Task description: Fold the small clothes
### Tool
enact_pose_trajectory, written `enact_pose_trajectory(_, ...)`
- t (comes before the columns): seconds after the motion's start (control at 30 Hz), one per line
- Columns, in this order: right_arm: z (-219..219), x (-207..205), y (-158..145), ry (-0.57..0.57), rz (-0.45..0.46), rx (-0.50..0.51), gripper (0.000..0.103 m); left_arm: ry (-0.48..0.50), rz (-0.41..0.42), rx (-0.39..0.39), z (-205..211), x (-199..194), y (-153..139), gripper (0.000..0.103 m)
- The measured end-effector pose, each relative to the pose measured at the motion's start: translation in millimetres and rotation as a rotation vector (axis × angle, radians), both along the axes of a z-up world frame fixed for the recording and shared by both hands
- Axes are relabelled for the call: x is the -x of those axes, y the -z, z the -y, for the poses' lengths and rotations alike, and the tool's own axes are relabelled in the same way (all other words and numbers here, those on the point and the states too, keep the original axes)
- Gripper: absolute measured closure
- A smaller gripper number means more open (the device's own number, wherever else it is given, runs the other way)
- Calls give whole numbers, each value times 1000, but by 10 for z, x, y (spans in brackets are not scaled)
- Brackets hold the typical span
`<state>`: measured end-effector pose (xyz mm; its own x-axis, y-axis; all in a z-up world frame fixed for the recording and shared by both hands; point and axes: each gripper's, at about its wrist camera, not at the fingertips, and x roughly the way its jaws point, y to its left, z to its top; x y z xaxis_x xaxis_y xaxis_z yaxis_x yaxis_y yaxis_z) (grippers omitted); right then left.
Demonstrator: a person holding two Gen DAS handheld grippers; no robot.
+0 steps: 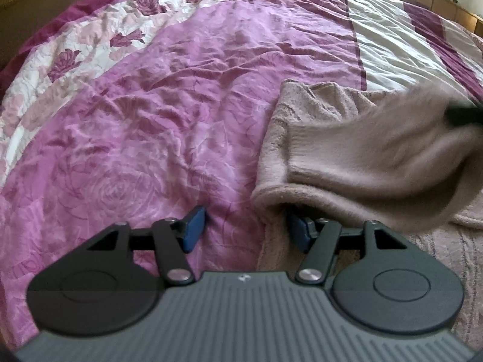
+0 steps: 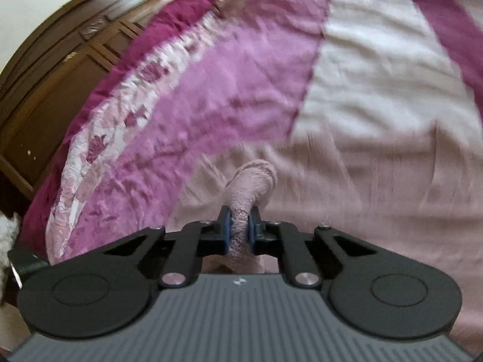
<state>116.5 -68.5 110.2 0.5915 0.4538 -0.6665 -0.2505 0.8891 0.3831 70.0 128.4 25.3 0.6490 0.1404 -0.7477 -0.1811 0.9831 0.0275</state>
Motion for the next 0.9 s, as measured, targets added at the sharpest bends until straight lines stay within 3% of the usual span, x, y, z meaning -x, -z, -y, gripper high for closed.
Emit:
enact_pose_trajectory(0.13,12,118,-326,-9,154,96,91,4,0,-13,16,1,11,40)
enact_pose_trajectory(0.23,128,196,-321,29,192,158,91,6,2,-25,29,4,21,39)
enact_pose_trajectory(0.47,458,188,257,108,126,297,91,16,1,-59,76,9,33,38)
enact_pose_trajectory(0.6,638,145,619,130,39,291,91,26,-7,-61,82,21,12,38)
enact_pose_trajectory(0.73,692,133,698,153,8,245,89,51,-24,-63,108,52,-50,40)
enact_pose_trajectory(0.9,644,200,488,177,22,208,53,83,-25,-51,138,108,-172,40)
